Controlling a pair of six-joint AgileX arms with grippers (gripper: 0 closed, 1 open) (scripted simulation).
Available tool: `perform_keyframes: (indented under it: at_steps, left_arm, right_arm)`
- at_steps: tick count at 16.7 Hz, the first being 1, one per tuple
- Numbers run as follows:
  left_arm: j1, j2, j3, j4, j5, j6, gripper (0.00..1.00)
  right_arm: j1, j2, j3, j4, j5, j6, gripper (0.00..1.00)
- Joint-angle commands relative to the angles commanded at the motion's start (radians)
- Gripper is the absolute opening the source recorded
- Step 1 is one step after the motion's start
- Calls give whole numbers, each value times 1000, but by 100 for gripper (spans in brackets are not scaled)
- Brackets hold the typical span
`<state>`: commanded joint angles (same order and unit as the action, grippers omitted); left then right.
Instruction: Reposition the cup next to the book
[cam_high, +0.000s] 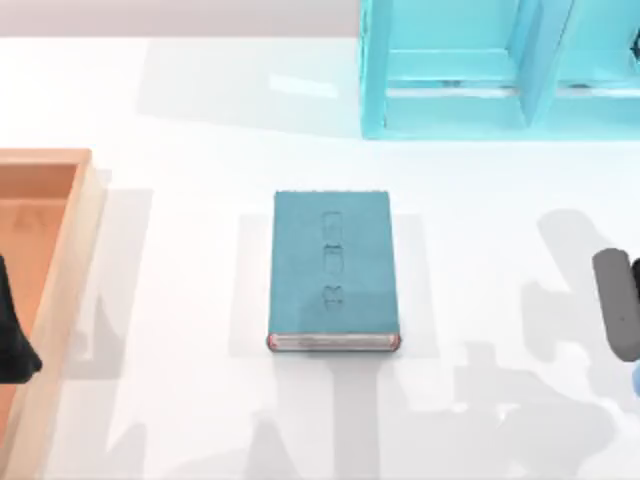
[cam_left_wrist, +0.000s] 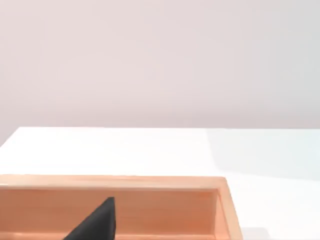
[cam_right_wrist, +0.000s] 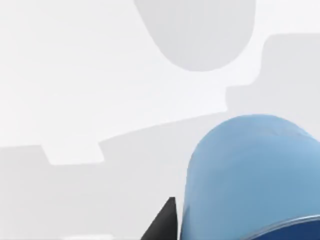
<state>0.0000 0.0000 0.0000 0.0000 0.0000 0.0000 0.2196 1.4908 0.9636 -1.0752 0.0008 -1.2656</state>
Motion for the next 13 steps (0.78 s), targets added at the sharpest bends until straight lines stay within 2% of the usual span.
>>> perform_keyframes:
  at_steps: [3, 6, 13]
  left_arm:
    - [0, 0, 0, 0, 0, 0, 100]
    - [0, 0, 0, 0, 0, 0, 100]
    - [0, 0, 0, 0, 0, 0, 100]
  right_arm:
    - [32, 131, 183, -80, -1, 170, 0]
    - [66, 300, 427, -186, -4, 401, 0]
    - [145, 712, 1037, -442, -13, 1151, 0]
